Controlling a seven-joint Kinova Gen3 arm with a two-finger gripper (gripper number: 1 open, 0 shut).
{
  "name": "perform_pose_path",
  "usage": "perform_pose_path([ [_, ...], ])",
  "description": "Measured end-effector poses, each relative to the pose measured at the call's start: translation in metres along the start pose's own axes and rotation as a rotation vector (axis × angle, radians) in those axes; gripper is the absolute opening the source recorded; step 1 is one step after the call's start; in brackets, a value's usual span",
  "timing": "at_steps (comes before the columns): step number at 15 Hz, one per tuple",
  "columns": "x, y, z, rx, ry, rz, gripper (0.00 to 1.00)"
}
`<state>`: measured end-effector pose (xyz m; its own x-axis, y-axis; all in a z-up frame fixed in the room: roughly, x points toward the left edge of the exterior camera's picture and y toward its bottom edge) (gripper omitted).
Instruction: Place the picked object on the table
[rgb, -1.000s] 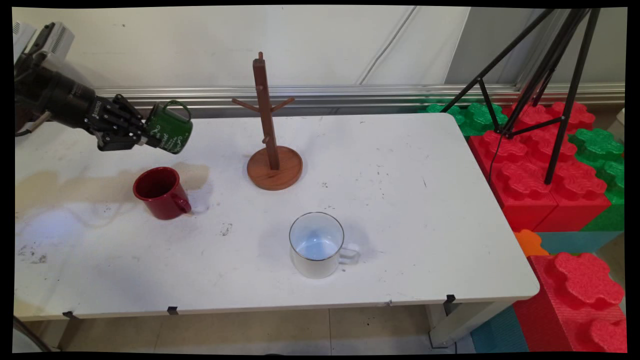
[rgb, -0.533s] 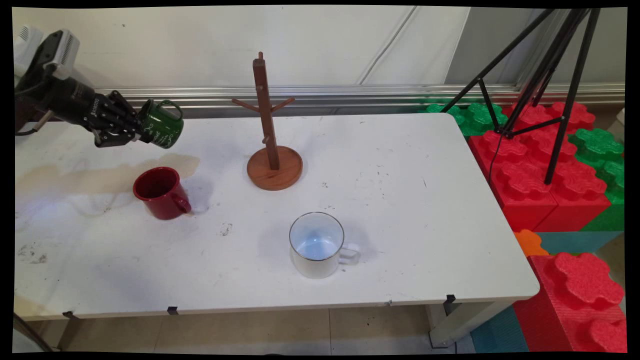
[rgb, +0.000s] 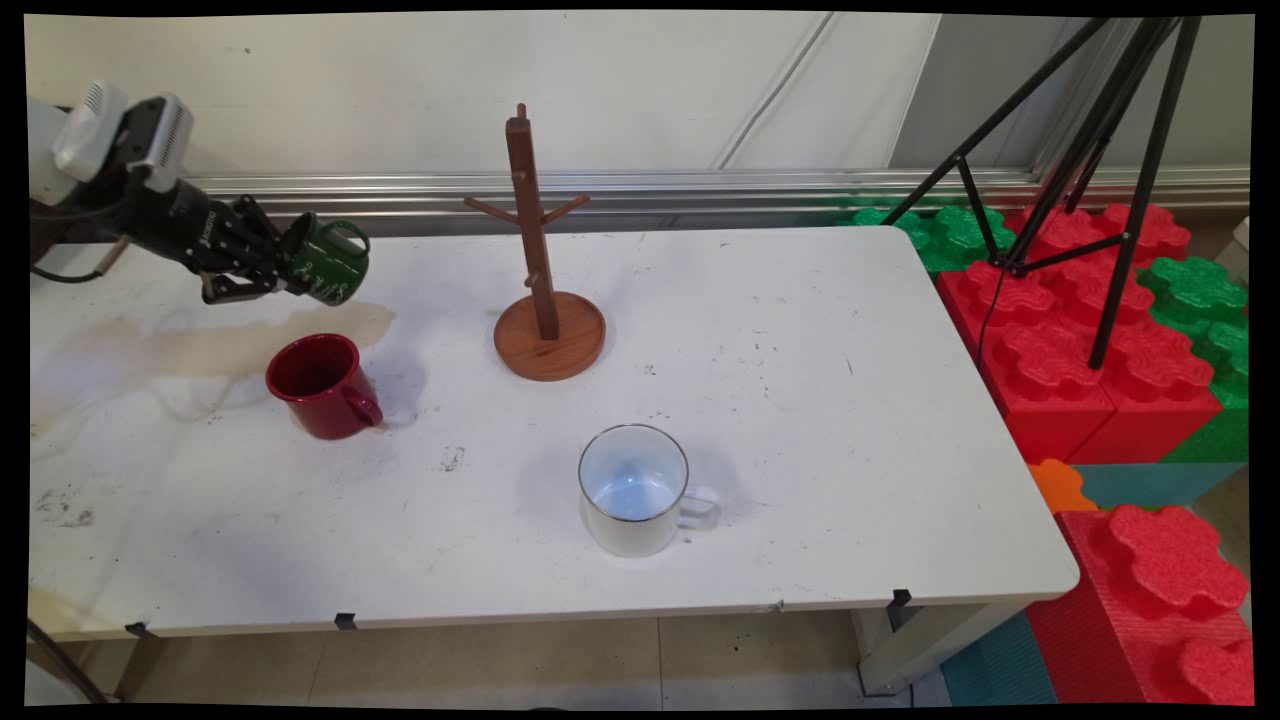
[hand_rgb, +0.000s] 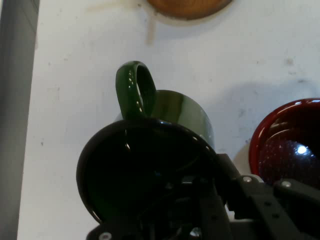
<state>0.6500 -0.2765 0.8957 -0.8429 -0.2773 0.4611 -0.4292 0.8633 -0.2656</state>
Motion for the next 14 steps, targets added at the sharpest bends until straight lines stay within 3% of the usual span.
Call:
perform_pose_path([
  [14, -0.006, -0.017, 0.05, -0.007, -0.072, 0.052, 0.0],
])
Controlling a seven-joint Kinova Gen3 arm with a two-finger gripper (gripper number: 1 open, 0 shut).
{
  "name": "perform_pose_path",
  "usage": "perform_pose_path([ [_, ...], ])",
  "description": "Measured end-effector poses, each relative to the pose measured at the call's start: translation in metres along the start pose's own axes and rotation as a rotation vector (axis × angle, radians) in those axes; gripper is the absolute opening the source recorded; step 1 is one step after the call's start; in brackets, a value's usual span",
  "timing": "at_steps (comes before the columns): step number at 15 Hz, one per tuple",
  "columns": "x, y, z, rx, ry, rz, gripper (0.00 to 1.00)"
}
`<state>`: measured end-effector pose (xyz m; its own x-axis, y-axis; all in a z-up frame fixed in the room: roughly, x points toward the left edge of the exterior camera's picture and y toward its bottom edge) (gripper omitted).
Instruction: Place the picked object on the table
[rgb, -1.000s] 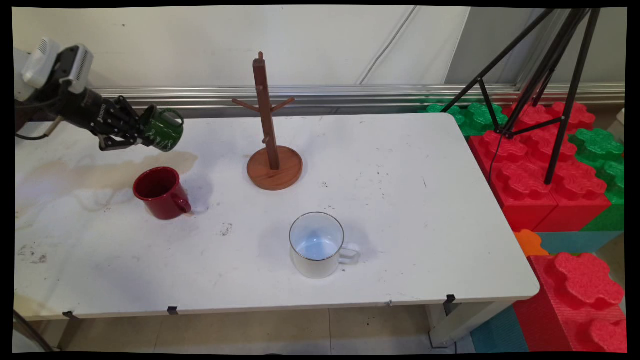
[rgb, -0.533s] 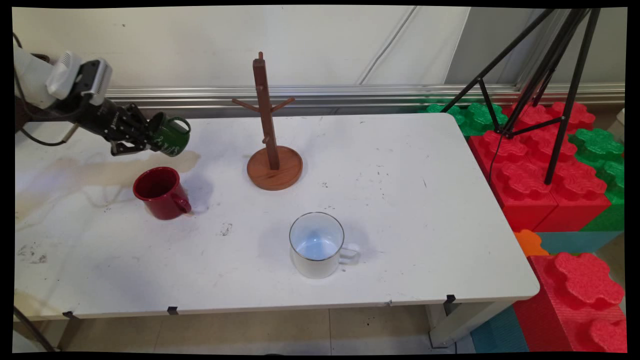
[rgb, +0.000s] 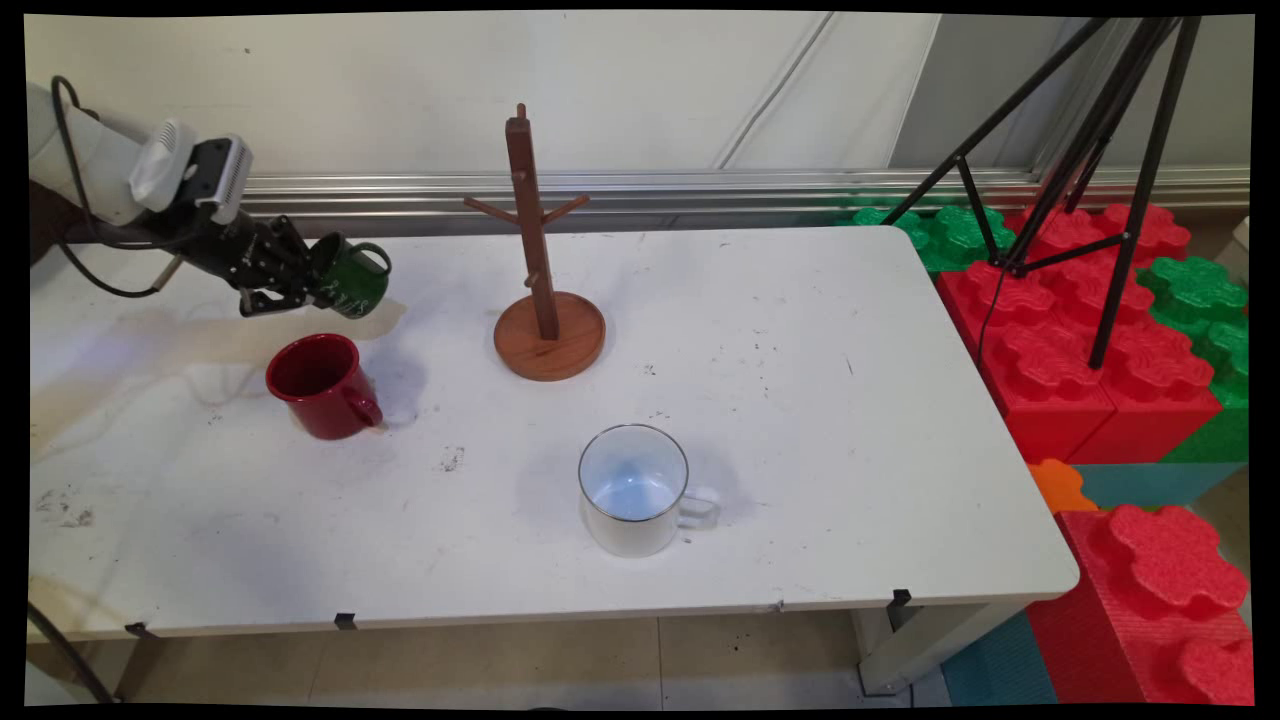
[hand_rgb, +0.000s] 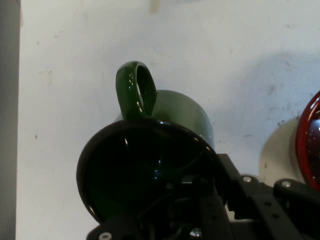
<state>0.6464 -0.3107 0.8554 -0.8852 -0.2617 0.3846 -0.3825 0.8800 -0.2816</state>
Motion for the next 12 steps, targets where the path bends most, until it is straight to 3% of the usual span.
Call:
perform_pose_path([
  [12, -0.004, -0.007, 0.026, -0.021, -0.036, 0.024, 0.0],
])
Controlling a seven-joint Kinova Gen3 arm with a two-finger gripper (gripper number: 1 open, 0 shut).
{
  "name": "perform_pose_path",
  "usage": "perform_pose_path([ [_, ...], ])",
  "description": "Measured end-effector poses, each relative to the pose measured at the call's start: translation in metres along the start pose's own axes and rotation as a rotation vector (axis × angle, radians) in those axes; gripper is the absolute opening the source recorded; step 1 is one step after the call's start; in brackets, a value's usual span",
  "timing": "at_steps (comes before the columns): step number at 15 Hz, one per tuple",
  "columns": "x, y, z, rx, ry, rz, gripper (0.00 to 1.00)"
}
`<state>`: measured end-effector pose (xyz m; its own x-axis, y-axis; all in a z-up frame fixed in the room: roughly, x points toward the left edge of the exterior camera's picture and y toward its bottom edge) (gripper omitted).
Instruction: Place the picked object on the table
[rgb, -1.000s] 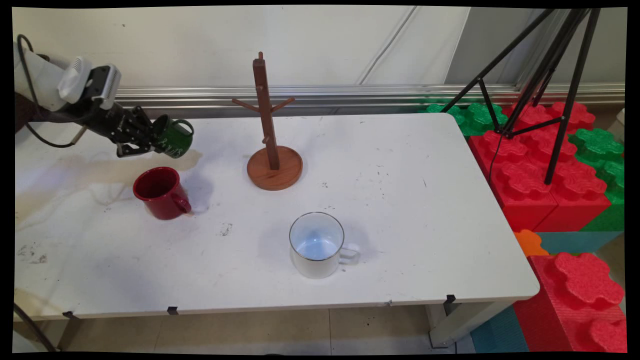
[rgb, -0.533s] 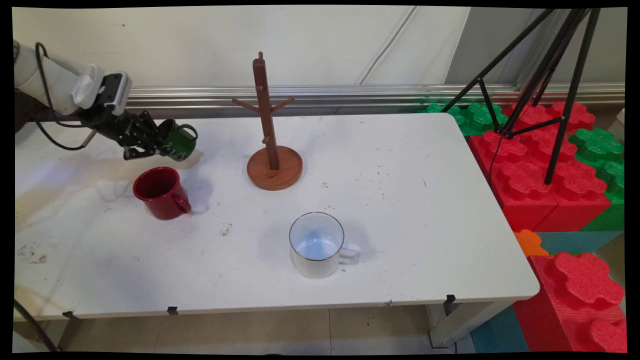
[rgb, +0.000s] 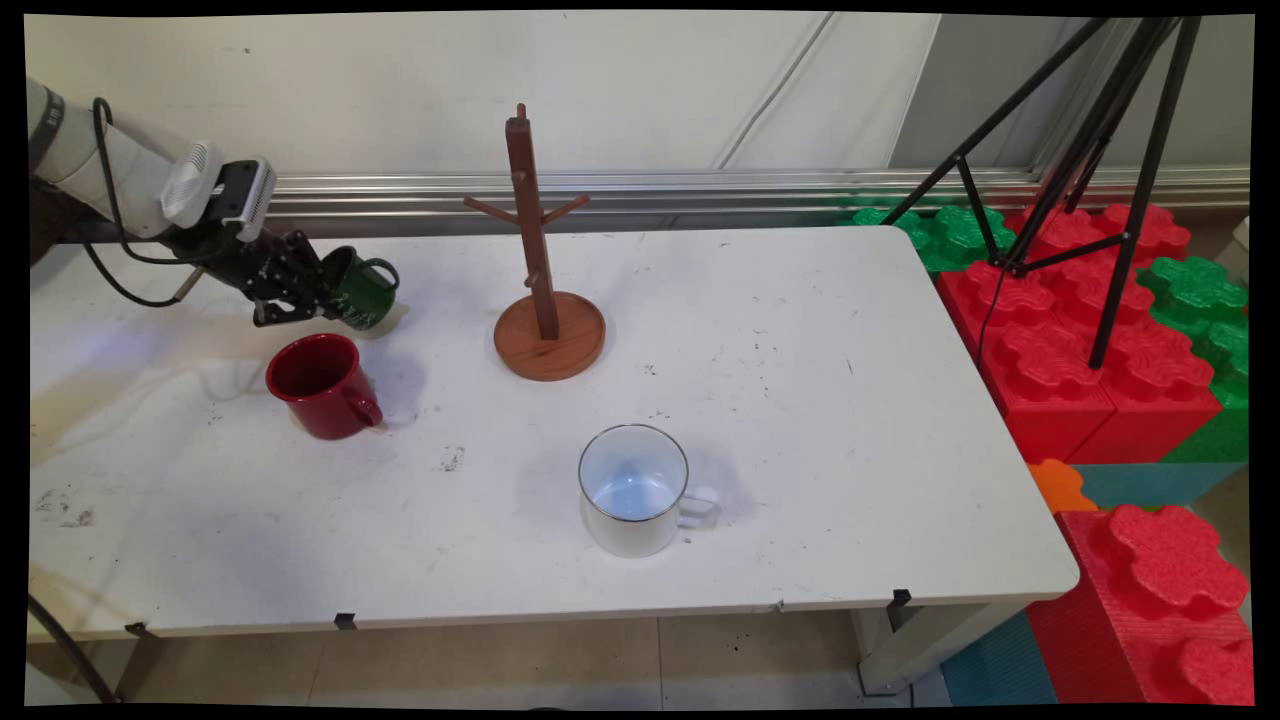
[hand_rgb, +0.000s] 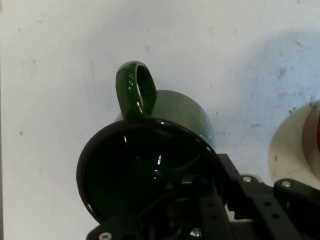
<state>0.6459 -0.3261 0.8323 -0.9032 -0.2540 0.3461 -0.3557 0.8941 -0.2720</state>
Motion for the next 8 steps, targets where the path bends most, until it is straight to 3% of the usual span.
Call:
perform_pose_path([
  [7, -0.0024, 0.0005, 0.0064, -0.008, -0.006, 0.006, 0.0],
  [8, -0.0025, 0.0007, 0.007, -0.01, -0.006, 0.006, 1.0],
])
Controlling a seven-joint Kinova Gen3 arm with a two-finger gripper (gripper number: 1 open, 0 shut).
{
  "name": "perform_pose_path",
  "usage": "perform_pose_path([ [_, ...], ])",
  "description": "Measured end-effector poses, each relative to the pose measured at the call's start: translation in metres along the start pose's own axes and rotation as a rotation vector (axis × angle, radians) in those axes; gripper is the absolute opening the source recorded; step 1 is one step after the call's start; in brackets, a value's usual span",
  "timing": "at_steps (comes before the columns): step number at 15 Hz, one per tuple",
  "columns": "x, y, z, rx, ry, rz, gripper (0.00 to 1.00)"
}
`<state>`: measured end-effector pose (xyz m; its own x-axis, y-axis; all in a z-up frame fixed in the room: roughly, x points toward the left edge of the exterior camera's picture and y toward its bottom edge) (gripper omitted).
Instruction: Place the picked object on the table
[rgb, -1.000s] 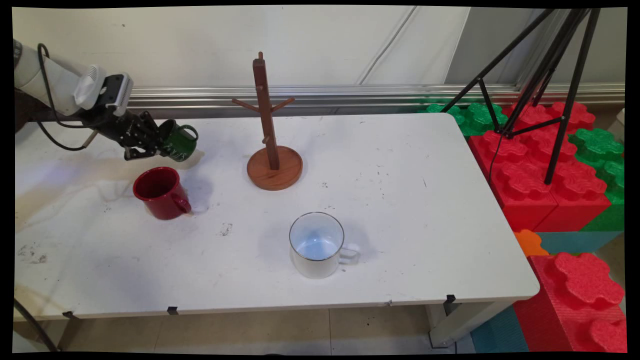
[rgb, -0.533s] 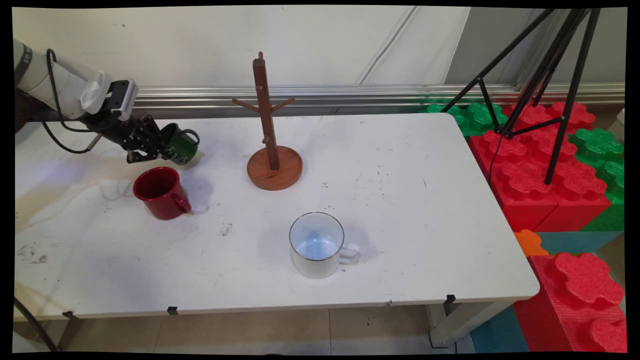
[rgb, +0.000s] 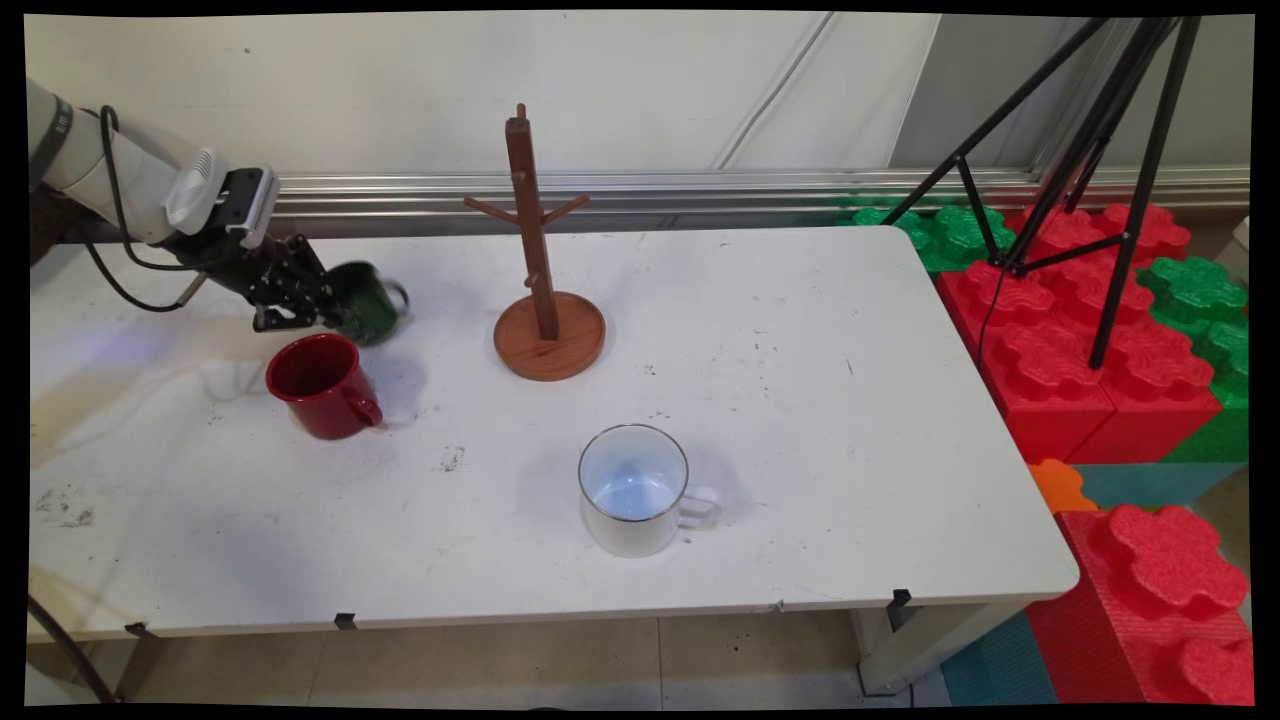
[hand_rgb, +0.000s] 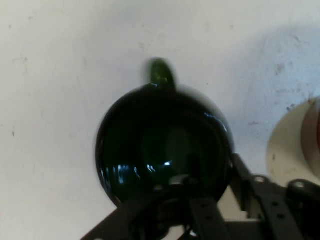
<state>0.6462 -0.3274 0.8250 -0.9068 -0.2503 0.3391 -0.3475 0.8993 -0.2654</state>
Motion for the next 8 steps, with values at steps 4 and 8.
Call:
perform_pose_path([
  [4, -0.0009, 0.0011, 0.0016, -0.005, 0.001, -0.001, 1.0],
  [8, -0.0022, 0.002, 0.0024, -0.008, -0.001, -0.002, 1.0],
])
